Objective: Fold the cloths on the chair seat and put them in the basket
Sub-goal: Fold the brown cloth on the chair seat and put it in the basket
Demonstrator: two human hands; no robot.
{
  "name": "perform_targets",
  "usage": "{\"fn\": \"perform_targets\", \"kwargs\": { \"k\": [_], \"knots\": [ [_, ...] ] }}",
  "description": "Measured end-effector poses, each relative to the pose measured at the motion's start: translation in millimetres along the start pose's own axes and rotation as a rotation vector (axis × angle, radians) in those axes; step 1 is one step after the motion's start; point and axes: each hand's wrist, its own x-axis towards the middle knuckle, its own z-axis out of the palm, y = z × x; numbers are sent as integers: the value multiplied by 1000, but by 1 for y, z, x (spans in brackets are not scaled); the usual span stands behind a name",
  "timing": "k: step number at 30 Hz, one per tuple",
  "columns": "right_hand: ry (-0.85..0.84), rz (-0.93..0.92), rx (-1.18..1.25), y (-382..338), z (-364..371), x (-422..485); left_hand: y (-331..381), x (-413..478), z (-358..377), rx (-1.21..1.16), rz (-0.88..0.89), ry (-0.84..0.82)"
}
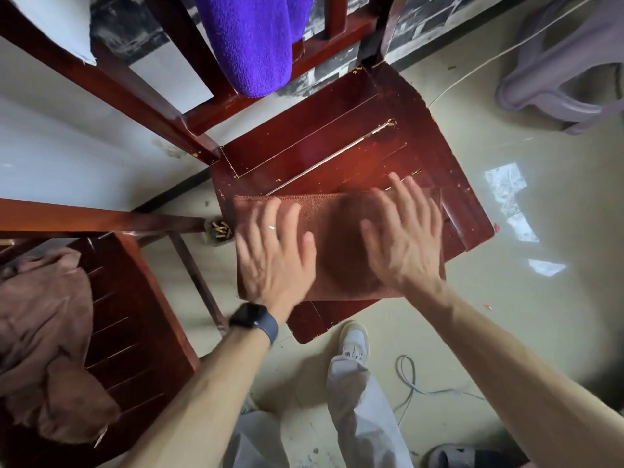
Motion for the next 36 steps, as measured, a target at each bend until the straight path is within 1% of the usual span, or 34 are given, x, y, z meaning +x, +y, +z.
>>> {"fn": "perform_targets", "kwargs": {
  "k": [1, 3, 4, 6, 8, 10, 11, 13, 16, 18, 19, 21, 22, 23, 25, 26, 27, 29, 31, 33, 36],
  "knots": [
    [-80, -55, -46, 3, 7, 3, 8, -9, 9, -14, -36, -74],
    [-154, -16, -109, 18, 19, 12, 14, -14, 25, 8, -66, -178],
    [-163, 27, -128, 28, 21, 14, 13, -9, 31, 40, -18, -202],
    [-156, 128, -125, 46, 23, 5, 9, 15, 33, 101, 161, -224],
    [-126, 283, -62, 53, 19, -17, 14, 57, 26, 147, 380, -218],
    [-122, 427, -4, 47, 11, -48, 34, 99, 18, 193, 535, -227],
    [-142, 473, 13, 40, 6, -62, 48, 113, 14, 213, 569, -247],
    [-180, 519, 98, 30, -2, -85, 71, 120, 6, 214, 550, -274],
    [-243, 620, 421, 23, -14, -91, 77, 85, -2, 39, 357, -216],
    [-348, 700, 517, 25, -22, -89, 69, 38, -7, -141, 143, -115],
    [-360, 732, 549, 27, -24, -89, 66, 11, -8, -236, 23, -64],
    [-319, 803, 651, 31, -29, -87, 65, -48, -7, -433, -215, -12],
    [-290, 846, 727, 35, -29, -85, 68, -74, -6, -531, -334, -30],
    [-292, 892, 793, 40, -29, -83, 71, -95, -7, -638, -480, -84],
    [-363, 941, 873, 51, -31, -78, 81, -122, -4, -832, -832, -211],
    [-403, 935, 894, 56, -30, -77, 85, -125, -1, -885, -974, -273],
    [-433, 911, 901, 60, -32, -77, 88, -126, 0, -936, -1068, -320],
    [-453, 846, 883, 65, -34, -80, 89, -126, 3, -1080, -1196, -404],
    [-456, 847, 901, 68, -35, -83, 88, -127, 6, -1185, -1272, -428],
    [-450, 886, 963, 67, -37, -87, 83, -131, 6, -1188, -1248, -432],
    [-411, 909, 1014, 63, -36, -97, 80, -139, 2, -1282, -1241, -477]
  ]
}}
